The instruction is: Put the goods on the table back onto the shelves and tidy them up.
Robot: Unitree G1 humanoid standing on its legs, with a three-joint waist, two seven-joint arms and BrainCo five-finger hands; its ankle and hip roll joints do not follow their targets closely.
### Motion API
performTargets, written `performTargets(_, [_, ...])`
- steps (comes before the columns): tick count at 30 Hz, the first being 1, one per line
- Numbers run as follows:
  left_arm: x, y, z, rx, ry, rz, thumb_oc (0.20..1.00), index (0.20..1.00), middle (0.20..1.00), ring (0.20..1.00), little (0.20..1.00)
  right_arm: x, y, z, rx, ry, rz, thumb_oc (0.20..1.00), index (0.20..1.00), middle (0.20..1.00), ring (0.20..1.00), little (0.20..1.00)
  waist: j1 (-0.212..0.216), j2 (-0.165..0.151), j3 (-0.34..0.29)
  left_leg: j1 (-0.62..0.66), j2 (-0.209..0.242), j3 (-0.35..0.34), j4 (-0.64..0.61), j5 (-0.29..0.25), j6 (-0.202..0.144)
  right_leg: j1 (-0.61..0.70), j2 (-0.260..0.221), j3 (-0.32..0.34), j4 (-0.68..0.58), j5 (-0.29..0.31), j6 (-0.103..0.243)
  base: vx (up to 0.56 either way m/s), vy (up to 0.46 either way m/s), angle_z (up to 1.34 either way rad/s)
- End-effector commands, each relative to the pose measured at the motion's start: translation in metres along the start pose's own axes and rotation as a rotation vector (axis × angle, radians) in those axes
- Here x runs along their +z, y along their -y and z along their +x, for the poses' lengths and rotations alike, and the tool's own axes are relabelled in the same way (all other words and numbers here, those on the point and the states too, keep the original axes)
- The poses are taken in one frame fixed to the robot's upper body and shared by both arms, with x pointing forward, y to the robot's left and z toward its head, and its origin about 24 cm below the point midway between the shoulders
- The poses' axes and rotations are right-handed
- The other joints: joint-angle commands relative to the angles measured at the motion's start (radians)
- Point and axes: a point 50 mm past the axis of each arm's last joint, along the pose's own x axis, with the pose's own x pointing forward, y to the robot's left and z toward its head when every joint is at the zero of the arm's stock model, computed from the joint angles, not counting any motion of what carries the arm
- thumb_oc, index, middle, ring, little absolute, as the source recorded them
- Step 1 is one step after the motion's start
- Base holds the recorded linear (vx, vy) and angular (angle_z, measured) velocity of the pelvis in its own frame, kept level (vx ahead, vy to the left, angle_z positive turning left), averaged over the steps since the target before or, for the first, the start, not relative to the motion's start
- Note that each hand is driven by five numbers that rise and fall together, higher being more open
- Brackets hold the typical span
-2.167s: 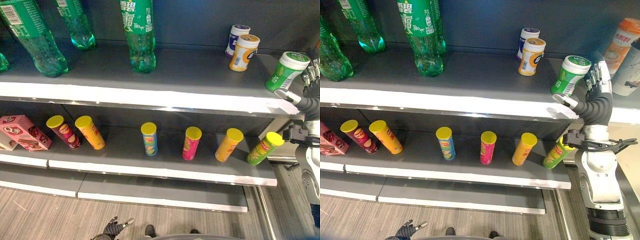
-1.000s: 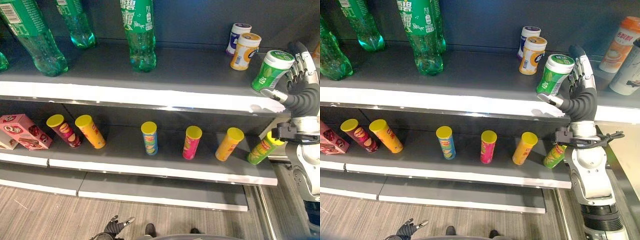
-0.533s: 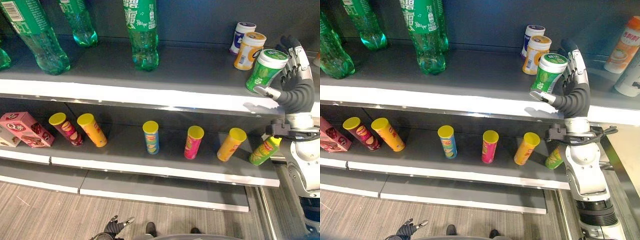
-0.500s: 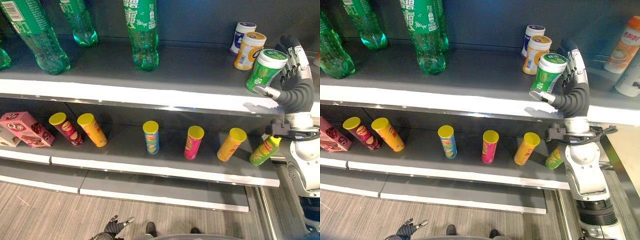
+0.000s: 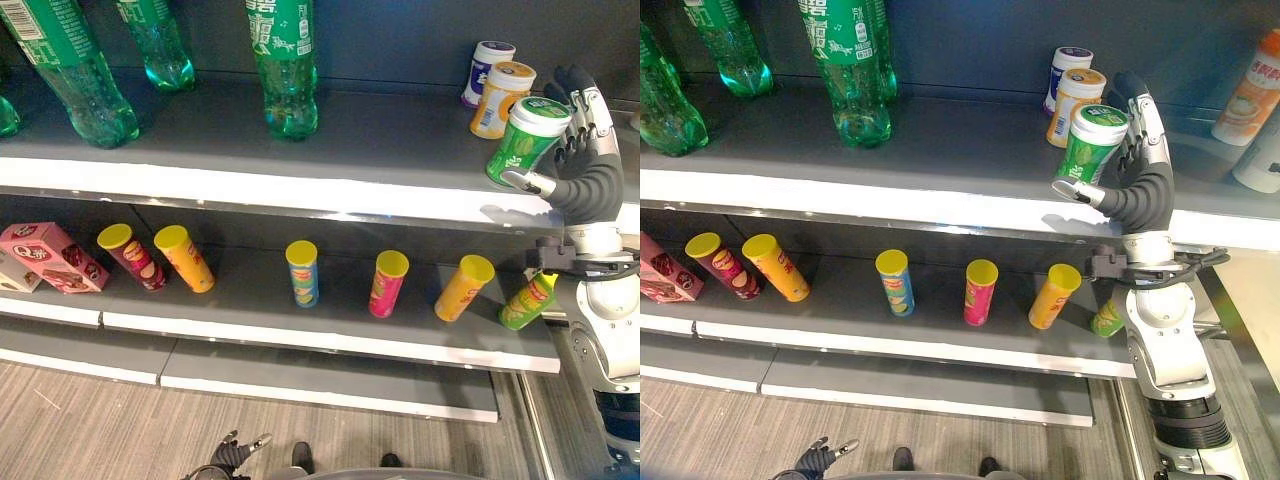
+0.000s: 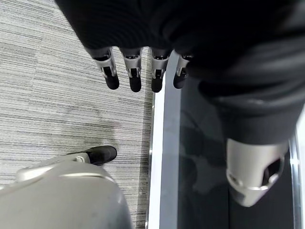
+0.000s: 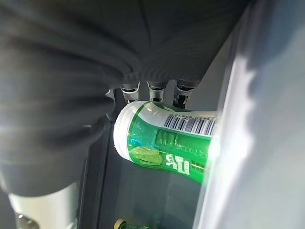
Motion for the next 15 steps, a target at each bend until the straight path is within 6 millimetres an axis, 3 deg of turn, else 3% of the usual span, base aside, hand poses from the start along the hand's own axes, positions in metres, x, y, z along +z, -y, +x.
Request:
performTargets(1, [0.0347,-0.0113,0.008,0.04,0.097,0.063,1.0,1.0,1.0,1.0,1.0,-0.0024,-0.0119,0.0039,0.01,-0.003,0.035,1.0,1.0,1.0,1.0,1.0,0.055,-0.022,0.028,0.065,0.045,0.016,0.058,-0.127,-0.047,-0.025,-0.129,-0.022,0.021,0.008,0.127,0.0,0.0,0.0])
performTargets(15, [0.0356,-0.0107,0.0079,0.041,0.101,0.06,1.0,1.0,1.0,1.0,1.0,-0.0029,-0.016,0.0045,0.028,-0.005,0.055,1.0,1.0,1.0,1.0,1.0,0.055,-0.02,0.028,0.067,0.045,0.015,0.058,-0.128,-0.046,-0.024,-0.13,-0.027,0.021,0.008,0.128,0.0,0.0,0.0])
